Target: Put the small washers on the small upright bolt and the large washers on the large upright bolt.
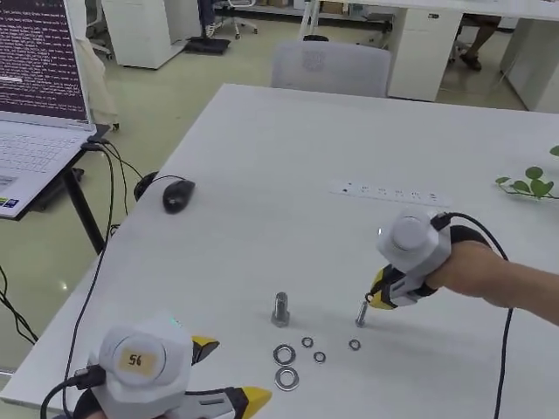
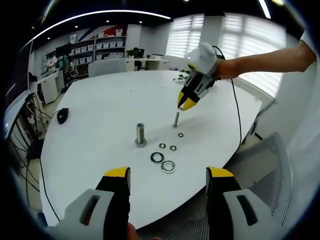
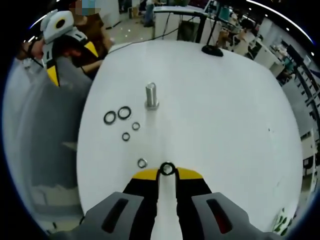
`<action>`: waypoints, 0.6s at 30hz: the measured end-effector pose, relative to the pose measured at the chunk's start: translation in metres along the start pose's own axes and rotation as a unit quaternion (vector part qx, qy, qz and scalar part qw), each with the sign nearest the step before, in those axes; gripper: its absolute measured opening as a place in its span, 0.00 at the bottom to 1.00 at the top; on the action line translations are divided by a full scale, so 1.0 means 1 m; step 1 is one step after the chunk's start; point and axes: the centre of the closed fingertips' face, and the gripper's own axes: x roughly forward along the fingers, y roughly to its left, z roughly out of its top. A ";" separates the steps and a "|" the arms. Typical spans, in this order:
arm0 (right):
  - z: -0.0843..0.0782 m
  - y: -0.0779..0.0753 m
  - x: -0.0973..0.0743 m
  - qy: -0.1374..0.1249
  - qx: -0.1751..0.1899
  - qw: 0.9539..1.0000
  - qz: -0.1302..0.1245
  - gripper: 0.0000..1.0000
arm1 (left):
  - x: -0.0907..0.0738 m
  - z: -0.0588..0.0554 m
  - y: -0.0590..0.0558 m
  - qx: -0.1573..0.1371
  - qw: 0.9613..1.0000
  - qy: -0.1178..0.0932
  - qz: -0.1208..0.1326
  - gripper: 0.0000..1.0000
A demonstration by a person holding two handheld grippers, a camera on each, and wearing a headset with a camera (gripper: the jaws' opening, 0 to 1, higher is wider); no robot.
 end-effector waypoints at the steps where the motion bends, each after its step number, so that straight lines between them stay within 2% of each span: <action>1: 0.000 0.001 0.001 0.002 -0.001 1.000 0.003 0.13 | 0.000 0.000 0.000 0.000 1.000 0.000 0.001 0.61; 18: -0.006 0.000 0.009 0.021 -0.008 1.000 0.013 0.13 | -0.002 -0.002 0.005 -0.004 1.000 0.002 0.005 0.61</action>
